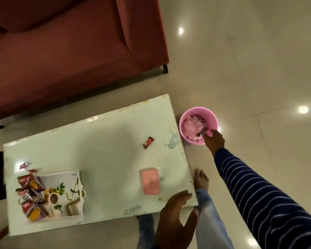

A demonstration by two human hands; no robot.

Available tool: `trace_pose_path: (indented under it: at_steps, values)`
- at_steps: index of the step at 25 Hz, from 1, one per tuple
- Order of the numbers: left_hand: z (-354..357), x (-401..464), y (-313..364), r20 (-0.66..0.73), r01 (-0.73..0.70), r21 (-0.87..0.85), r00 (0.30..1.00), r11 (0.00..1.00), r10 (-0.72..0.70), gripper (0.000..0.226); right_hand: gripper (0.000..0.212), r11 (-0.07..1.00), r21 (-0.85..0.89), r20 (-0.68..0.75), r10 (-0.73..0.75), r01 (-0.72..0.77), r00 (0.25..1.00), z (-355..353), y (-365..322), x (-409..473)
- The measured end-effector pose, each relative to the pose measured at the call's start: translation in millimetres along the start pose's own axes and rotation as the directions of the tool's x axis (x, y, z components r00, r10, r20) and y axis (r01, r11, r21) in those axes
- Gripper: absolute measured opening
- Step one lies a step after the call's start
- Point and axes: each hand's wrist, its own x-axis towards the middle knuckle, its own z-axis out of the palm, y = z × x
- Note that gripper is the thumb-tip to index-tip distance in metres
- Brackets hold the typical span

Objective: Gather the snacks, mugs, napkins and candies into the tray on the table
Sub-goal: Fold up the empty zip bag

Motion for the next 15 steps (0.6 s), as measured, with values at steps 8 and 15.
trace_pose_path:
  at_steps: [8, 15]
  values:
    - [-104.6, -65.9, -12.1, -0.129, -0.013, -0.15, 0.992, 0.989, -0.006, 0.049, 0.039, 0.943, -0.098, -0.052, -0.324, 0.318, 0.945, 18.5, -8.7, -175.4]
    - [-242.0, -148.4, -109.5, -0.193, -0.033, -0.178, 0.981, 0.983, -0.002, 0.04, 0.032, 0.864, -0.057, -0.126, -0.503, 0.5, 0.855, 92.0, -37.3, -350.0]
